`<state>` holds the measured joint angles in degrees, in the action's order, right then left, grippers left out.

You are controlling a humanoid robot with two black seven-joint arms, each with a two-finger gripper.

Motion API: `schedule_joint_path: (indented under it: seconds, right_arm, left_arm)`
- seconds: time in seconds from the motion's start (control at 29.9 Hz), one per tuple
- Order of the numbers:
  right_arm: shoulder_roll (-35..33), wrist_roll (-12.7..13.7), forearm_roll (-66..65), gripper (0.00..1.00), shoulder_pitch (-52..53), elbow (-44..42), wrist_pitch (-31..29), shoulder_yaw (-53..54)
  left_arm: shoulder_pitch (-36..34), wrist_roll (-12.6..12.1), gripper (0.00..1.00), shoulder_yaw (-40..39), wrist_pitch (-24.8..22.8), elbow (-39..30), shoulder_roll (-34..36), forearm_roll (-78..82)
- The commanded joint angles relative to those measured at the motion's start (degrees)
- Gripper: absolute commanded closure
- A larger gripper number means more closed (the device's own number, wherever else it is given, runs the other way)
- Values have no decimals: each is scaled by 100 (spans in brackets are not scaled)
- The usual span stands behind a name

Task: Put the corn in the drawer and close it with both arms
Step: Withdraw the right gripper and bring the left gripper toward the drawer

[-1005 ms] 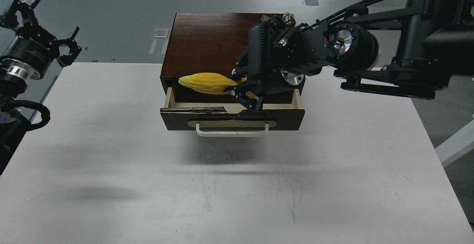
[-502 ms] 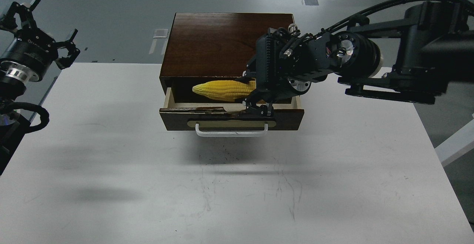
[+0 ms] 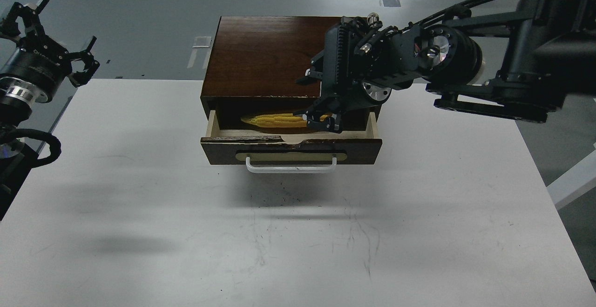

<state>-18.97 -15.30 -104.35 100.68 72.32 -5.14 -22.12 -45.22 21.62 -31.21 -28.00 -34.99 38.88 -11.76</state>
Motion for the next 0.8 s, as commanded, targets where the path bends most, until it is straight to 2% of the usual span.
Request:
schedule_joint_path:
  seconds: [0.0, 0.03, 0.13, 0.23, 0.4, 0.5, 0.57, 0.6, 0.64, 0.7, 0.74, 0.77]
  right_arm:
    - [-229, 0, 1107, 23, -92, -455, 13, 611]
    - [-326, 9, 1650, 14, -215, -621, 13, 856]
    - [-458, 0, 2748, 4, -504, -894, -4, 1418]
    - [-773, 0, 3717, 3, -908, -1184, -5, 1832]
    - [-1187, 0, 4965, 3, -1602, -1597, 22, 2385]
    - [-1398, 0, 5845, 3, -1999, -1905, -48, 2887]
    - [-1487, -9, 6531, 3, -2298, -2213, -66, 3186]
    - [-1495, -43, 7012, 3, -2482, -2431, -66, 3405]
    - [-1496, -122, 7556, 3, -2657, -2660, -75, 3616]
    - [-1496, -193, 8068, 3, -2851, -2854, -84, 3793]
    - [-1496, -211, 8541, 3, -3027, -2994, -136, 3950]
    - [-1496, -211, 8763, 3, -3098, -3048, -171, 4030]
  left_arm:
    - [-75, -26, 2, -17, 0, 1, 173, 16]
    - [-83, -43, 2, -8, 0, -34, 190, 25]
    - [-92, -44, 2, 1, 0, -218, 225, 208]
    - [-241, 44, 3, -34, 0, -613, 331, 892]
    - [-619, 185, 4, -8, 0, -667, 217, 1911]
    - [-882, 194, 11, -8, 0, -667, -2, 2616]
    - [-1120, 211, 27, -8, 0, -685, -82, 3126]
    - [-1260, 255, 44, -8, 0, -693, -143, 3388]
    - [-1400, 325, 54, 10, 0, -754, -196, 3635]
    - [-1507, 352, 61, 27, 0, -904, -196, 3934]
    - [-1559, 361, 74, 27, 0, -1148, -179, 4301]
    - [-1569, 370, 80, 27, 0, -1307, -161, 4496]
